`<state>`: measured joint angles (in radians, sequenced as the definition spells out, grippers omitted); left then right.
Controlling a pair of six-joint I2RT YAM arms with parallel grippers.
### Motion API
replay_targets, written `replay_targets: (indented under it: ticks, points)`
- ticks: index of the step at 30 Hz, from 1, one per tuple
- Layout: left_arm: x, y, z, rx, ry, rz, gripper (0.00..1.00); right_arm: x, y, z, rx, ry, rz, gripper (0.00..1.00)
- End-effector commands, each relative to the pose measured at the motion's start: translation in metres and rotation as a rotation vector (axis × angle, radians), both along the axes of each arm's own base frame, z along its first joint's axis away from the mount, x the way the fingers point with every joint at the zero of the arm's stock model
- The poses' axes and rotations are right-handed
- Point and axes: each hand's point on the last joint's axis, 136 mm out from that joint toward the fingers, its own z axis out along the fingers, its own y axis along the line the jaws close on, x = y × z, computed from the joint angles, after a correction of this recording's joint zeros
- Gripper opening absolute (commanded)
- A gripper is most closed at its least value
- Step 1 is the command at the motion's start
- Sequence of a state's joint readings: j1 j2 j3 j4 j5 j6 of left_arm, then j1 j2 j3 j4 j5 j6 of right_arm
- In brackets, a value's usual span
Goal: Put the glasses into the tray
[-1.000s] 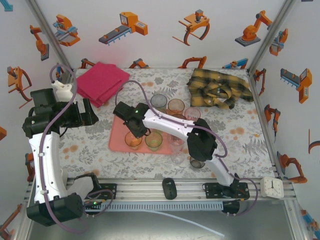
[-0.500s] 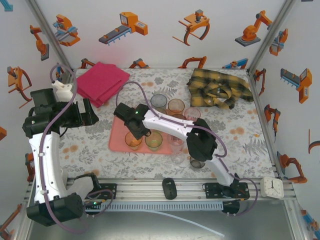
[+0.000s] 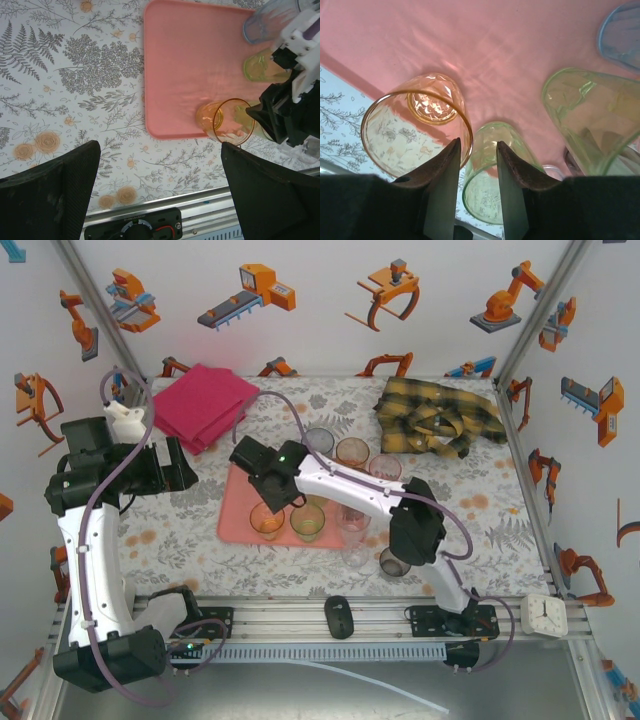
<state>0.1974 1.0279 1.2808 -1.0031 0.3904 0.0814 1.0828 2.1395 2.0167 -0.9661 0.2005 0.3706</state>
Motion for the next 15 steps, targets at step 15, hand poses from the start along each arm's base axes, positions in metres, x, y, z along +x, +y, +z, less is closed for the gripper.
replay_targets:
  ticks: [15]
  points:
    - [0.005, -0.017, 0.015, -0.069, -0.036, -0.092, 0.99, -0.026, -0.070, 0.093, 0.078, -0.082, -0.095, 0.33]
